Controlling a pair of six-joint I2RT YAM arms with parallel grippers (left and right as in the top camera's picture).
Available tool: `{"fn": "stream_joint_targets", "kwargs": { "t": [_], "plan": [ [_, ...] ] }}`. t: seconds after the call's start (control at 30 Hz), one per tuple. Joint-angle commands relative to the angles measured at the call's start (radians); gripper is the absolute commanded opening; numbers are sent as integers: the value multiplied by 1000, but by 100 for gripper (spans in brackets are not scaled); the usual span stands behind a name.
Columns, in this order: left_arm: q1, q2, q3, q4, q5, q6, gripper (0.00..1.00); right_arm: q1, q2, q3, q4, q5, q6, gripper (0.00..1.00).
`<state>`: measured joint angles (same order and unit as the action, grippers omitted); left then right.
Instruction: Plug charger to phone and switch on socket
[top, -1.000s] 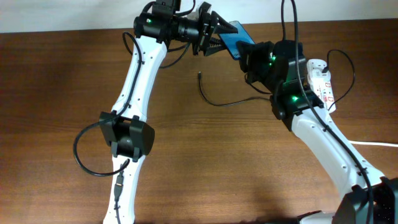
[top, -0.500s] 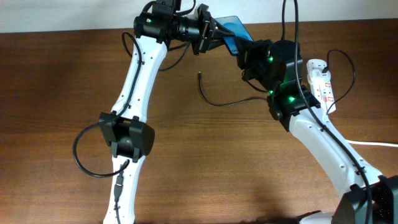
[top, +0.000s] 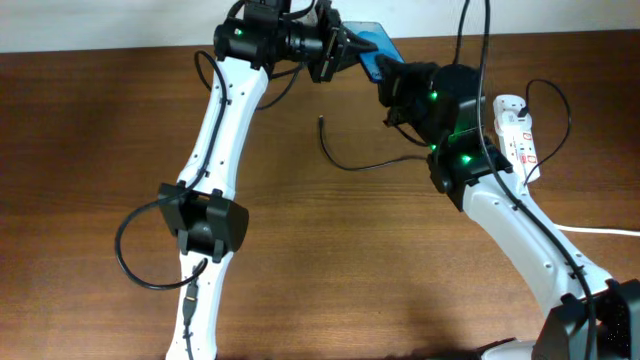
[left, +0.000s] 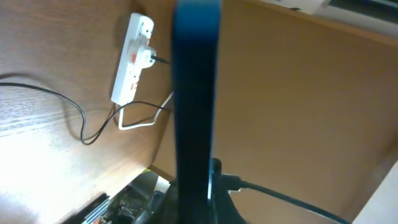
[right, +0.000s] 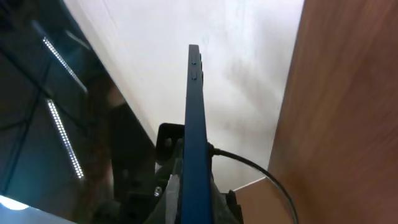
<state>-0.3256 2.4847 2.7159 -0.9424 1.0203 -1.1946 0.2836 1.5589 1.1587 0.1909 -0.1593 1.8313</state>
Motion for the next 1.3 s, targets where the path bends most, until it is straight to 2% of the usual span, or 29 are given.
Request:
{"fn": "stream_joint_targets", "kwargs": {
  "t": [0.0, 0.07, 0.13, 0.2, 0.27, 0.4, 0.47, 0.5, 0.53, 0.63, 0.7, 0.73, 0.83, 0.87, 1.0, 1.13, 1.2, 1.23, 1.27],
  "plan": [
    [-7, -30, 10, -31, -49, 44, 0, 13, -13, 14, 8, -21, -147, 4],
    [-7, -30, 10, -31, -49, 44, 0, 13, -13, 14, 7, -20, -147, 5],
    [-7, -30, 10, -30, -49, 93, 0, 13, -13, 14, 8, -21, -147, 17],
    [-4, -30, 10, -31, -49, 174, 0, 13, -13, 14, 7, -21, -147, 19],
    [0, -30, 10, -30, -54, 179, 0, 13, -13, 14, 7, -22, -147, 30],
    [20, -30, 10, -35, -101, 266, 0, -2, -13, 14, -15, -19, -203, 72],
    [39, -30, 10, -46, -101, 305, 0, -29, -13, 14, -61, -20, -244, 82],
    [57, -30, 10, -58, -101, 339, 0, -55, -13, 14, -107, -20, -308, 93],
    [76, -30, 10, -77, -100, 381, 0, -83, -13, 14, -167, -20, -364, 98],
    [130, -30, 10, -201, -97, 558, 0, -177, -13, 14, -399, -20, -575, 98],
    [182, -30, 10, -328, -96, 677, 0, -232, -13, 14, -540, -21, -769, 98],
    [214, -30, 10, -378, -58, 745, 0, -266, -13, 14, -604, -43, -911, 98],
    [288, -30, 10, -438, 132, 893, 0, -285, -13, 14, -605, -207, -1295, 98],
    [314, -30, 10, -444, 167, 902, 0, -281, -13, 14, -618, -229, -1355, 98],
    [445, -30, 10, -448, 195, 893, 0, -227, 5, 115, -757, -168, -1480, 98],
    [505, -30, 10, -466, 200, 865, 0, -107, 185, 462, -1046, -40, -1586, 98],
    [509, -30, 10, -461, 200, 847, 0, -52, 319, 641, -1135, -35, -1591, 84],
    [510, -30, 10, -460, 199, 847, 0, -25, 384, 708, -1153, -35, -1585, 70],
    [512, -30, 10, -461, 199, 847, 0, 0, 433, 732, -1138, -35, -1557, 66]
  ]
}}
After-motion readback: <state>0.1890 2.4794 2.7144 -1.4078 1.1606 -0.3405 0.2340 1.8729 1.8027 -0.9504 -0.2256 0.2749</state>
